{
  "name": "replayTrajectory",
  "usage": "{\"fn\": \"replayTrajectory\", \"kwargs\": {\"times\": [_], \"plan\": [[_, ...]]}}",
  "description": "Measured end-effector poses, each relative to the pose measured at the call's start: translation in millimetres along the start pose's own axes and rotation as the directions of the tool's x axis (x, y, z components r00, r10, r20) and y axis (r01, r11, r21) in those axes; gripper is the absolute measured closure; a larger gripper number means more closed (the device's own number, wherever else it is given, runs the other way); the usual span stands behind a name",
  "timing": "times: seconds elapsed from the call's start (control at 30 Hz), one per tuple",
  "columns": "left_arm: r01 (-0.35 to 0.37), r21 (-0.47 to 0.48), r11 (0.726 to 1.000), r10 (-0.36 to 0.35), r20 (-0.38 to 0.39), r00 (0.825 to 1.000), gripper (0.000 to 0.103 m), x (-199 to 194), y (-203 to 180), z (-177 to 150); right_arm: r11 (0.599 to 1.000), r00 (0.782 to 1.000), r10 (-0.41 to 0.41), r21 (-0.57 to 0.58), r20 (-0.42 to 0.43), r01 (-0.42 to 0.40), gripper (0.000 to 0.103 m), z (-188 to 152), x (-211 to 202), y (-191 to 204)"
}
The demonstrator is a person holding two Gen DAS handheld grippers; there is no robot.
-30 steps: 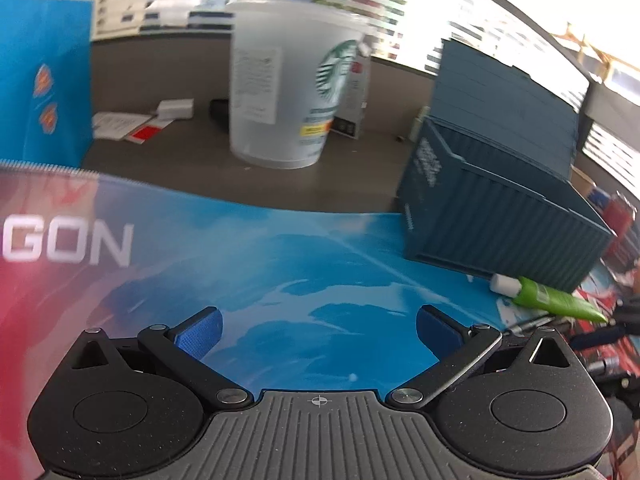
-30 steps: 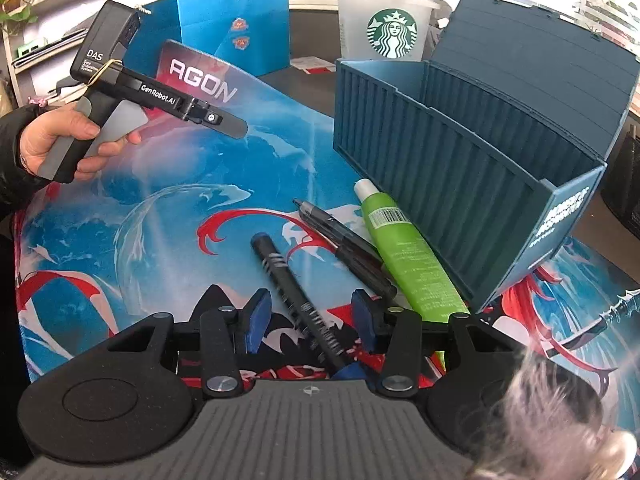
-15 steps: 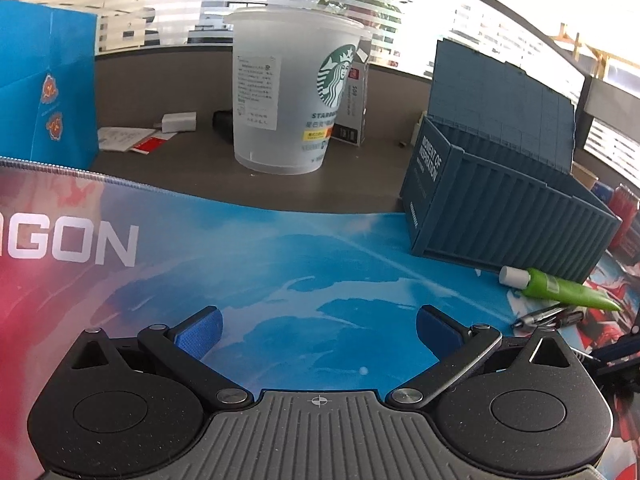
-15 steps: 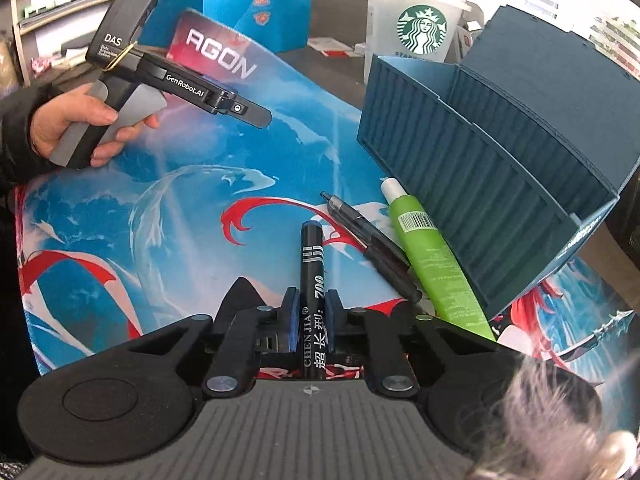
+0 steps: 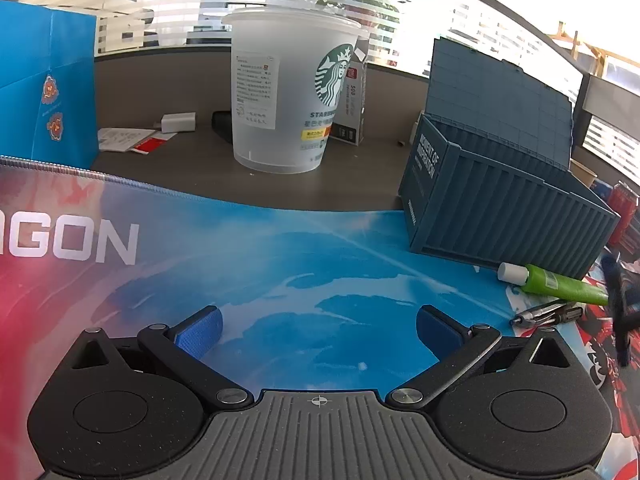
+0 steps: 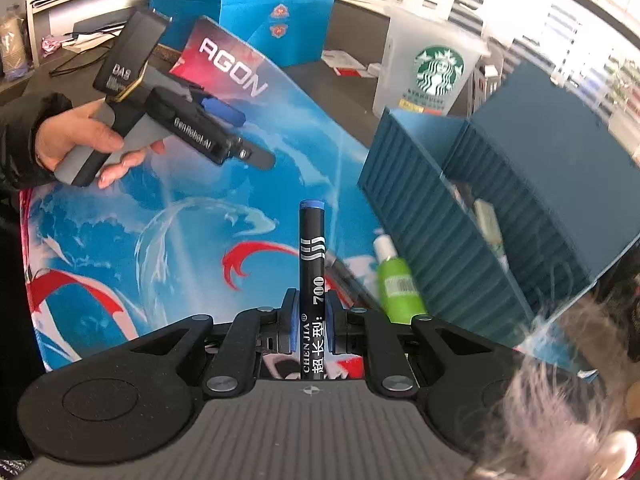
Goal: Organize rigid objects
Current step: 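Lift the black marker with the right gripper and lower it into the box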
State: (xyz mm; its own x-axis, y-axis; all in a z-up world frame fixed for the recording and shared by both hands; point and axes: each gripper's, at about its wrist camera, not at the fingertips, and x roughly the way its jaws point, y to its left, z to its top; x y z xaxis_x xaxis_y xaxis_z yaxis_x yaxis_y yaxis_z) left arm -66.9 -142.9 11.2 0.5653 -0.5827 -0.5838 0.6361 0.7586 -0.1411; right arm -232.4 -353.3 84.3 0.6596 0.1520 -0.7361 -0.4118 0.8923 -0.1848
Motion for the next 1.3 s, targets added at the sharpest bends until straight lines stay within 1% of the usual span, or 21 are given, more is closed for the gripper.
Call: {"fn": "replayTrajectory", "kwargs": {"times": [0.2,0.47,0.67,0.77,0.93,1.03,1.3], "plan": [[0.0,-0.001,1.0,0.0,0.0,1.0,0.0,0,0,0,0.999,0.999,-0.032,-0.012,0.034,0.033,0.091,19,-13,-8],[-0.002,0.003,1.0,0.002,-0.001,1.0,0.0,0,-1,-1,0.99,0.993,-0.101,-0.097,0.061,0.107,0.091,57,-36,-18],[-0.004,0.009,1.0,0.004,-0.003,1.0,0.0,0,-2,-1,0.974,0.986,-0.16,-0.154,0.05,0.166,0.091,84,-42,-34],[-0.005,0.011,1.0,0.005,-0.004,1.0,0.0,0,-2,-1,0.968,0.983,-0.179,-0.173,0.028,0.181,0.091,91,-38,-44],[-0.005,0.012,1.0,0.005,-0.005,1.0,0.0,0,-2,-1,0.966,0.983,-0.186,-0.183,-0.007,0.181,0.091,98,-26,-60],[-0.006,0.013,1.0,0.007,-0.005,1.0,0.0,-1,-2,-1,0.966,0.983,-0.179,-0.193,-0.031,0.17,0.091,101,-14,-69],[-0.011,0.021,1.0,0.011,-0.008,1.0,0.0,0,-4,0,0.975,0.984,-0.152,-0.175,-0.096,0.133,0.091,99,26,-96]]}}
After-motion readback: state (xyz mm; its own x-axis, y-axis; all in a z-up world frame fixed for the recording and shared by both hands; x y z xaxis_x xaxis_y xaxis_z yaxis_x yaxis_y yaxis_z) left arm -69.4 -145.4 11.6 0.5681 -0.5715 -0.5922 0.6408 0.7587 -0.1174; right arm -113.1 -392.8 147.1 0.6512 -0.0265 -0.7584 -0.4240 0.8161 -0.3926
